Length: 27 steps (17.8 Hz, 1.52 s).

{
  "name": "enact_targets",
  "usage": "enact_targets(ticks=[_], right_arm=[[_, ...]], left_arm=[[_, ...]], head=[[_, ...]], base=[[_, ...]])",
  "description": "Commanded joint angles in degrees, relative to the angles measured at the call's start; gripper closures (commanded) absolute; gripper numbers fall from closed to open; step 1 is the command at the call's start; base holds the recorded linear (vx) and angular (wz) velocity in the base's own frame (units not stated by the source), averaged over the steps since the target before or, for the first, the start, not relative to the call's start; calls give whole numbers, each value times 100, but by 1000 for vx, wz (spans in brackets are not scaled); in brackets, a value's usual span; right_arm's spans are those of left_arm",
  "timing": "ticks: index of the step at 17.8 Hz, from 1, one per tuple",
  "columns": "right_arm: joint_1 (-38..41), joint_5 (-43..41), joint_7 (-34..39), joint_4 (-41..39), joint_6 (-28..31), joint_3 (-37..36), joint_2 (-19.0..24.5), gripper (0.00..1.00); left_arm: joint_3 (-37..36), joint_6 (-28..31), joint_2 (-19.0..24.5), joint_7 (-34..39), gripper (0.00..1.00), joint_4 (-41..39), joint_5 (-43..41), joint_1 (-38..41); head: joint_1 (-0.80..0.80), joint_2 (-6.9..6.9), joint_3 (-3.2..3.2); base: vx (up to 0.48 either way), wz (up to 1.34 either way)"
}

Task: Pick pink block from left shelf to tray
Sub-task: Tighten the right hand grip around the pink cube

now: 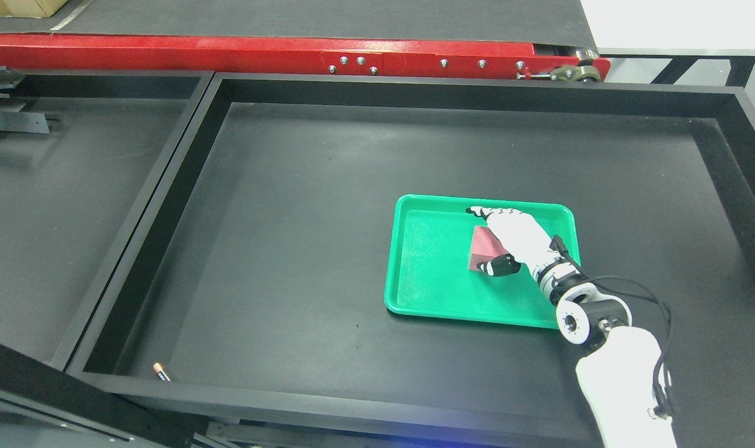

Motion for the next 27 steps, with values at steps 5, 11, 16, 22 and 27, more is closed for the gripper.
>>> enact_targets(ticks=[5, 11, 16, 22, 27], right_arm=[[44, 0, 148, 79, -8, 5, -100, 18], [185, 17, 174, 79, -8, 5, -100, 18], [202, 44, 174, 87, -25, -4, -100, 26], [264, 44, 174, 87, -87, -39, -100, 47], [273, 61, 174, 87, -201, -118, -100, 66]], left_arm=[[0, -1, 100, 2, 0, -100, 0, 114], [0, -9, 100, 2, 0, -100, 0, 114], [0, -1, 100, 2, 0, -100, 0, 114], [0, -1, 100, 2, 0, -100, 0, 114], [0, -1, 100, 2, 0, -100, 0, 114]], head=[[0, 0, 0], [0, 0, 0], [0, 0, 0], [0, 0, 0], [0, 0, 0]], base=[[0, 0], [0, 0], [0, 0], [0, 0], [0, 0]])
